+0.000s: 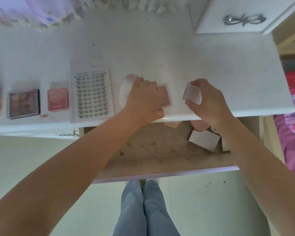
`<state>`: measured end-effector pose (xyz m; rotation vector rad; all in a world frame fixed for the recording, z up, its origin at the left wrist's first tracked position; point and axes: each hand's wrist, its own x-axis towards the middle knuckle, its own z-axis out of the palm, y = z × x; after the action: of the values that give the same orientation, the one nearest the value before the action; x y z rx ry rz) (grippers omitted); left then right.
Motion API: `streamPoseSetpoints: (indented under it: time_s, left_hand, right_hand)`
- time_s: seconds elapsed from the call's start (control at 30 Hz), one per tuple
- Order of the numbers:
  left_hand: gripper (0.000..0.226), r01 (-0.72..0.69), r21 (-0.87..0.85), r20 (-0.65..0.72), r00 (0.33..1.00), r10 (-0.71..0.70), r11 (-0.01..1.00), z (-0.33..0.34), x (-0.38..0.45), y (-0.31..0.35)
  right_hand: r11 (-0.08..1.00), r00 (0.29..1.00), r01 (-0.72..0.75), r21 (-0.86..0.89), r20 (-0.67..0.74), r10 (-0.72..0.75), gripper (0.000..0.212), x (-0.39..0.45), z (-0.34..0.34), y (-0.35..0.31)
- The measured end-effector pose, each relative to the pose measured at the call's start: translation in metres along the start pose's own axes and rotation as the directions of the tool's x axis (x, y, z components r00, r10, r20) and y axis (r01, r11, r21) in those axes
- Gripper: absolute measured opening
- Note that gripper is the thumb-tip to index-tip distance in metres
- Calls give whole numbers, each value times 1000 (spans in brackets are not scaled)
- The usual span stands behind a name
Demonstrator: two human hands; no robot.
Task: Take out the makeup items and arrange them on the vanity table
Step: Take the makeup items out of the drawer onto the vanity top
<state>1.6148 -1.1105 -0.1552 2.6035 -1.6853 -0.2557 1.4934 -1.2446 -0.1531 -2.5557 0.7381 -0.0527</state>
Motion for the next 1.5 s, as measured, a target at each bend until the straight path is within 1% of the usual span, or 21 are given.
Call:
streamPoseSetpoints:
  time_s: [0.1,0.17,0.37,0.53,0.67,0.73,0.77,0.83,0.87,0.9,0.93,1.0,1.03,1.1,1.13,1.2,1.23,1.3,1.37,1.4,1.5]
  left_hand:
    - [40,-31,75,42,999,28,997,2,12,1]
    - [41,-36,103,105,994,26,994,7,16,-1]
    - [38,-48,84,172,985,33,995,13,14,-12]
    - [40,-66,62,138,989,57,996,17,10,-14]
    - [52,-49,83,107,993,40,995,16,3,-12]
    - [57,-38,21,37,999,37,999,16,-5,-5]
    - [57,-61,-21,-22,998,60,998,15,-13,0]
    - [50,-182,-82,-147,975,169,980,21,-31,14]
    - [48,-238,-94,-181,959,219,967,27,-40,21]
    - [49,-269,-85,-179,951,251,959,35,-48,28]
    - [52,-267,-104,-51,963,263,958,42,-56,35]
    - [53,-201,-153,108,970,218,968,61,-70,46]
    - [51,-181,-177,124,971,204,968,68,-75,52]
    - [42,-183,-206,141,966,214,961,80,-80,67]
    - [39,-186,-181,136,968,211,966,86,-79,74]
    - [38,-88,-199,240,961,136,976,103,-74,83]
    - [40,21,-215,319,946,50,976,110,-69,86]
    - [47,226,-235,381,916,-124,945,122,-54,91]
    - [60,383,-296,371,890,-264,875,131,-34,96]
    - [65,429,-304,346,882,-321,851,135,-22,100]
    - [61,521,-240,263,847,-461,819,147,10,111]
  right_hand:
    - [997,997,24,-73,77,-18,38,12,5,1]
    - [997,995,39,-71,99,-31,30,14,10,3]
    - [996,1000,-6,89,18,5,23,8,24,9]
    - [967,991,-102,235,-57,118,27,1,30,12]
    - [956,987,-122,266,-70,145,36,-9,30,10]
    - [953,975,-151,261,-119,187,42,-26,31,13]
    - [947,956,-183,265,-174,234,41,-39,31,17]
    - [927,893,-276,252,-289,344,35,-70,33,28]
    - [919,873,-326,224,-303,383,32,-86,34,36]
    - [907,871,-379,182,-261,416,32,-98,34,45]
    - [892,879,-435,123,-158,451,33,-107,35,54]
    - [876,870,-478,-63,106,482,39,-114,38,70]
    - [876,855,-462,-137,195,481,42,-113,40,76]
    - [878,838,-426,-216,270,474,49,-107,46,85]
    - [881,837,-404,-246,289,465,54,-102,50,88]
    - [876,828,-355,-326,326,456,62,-92,60,95]
    - [865,819,-327,-380,342,460,66,-90,67,97]
    - [841,813,-305,-448,337,475,71,-87,80,101]
    - [826,828,-316,-467,289,480,68,-84,91,104]
    - [822,840,-306,-480,271,470,63,-82,94,106]
    - [821,869,-234,-521,267,417,46,-77,98,113]
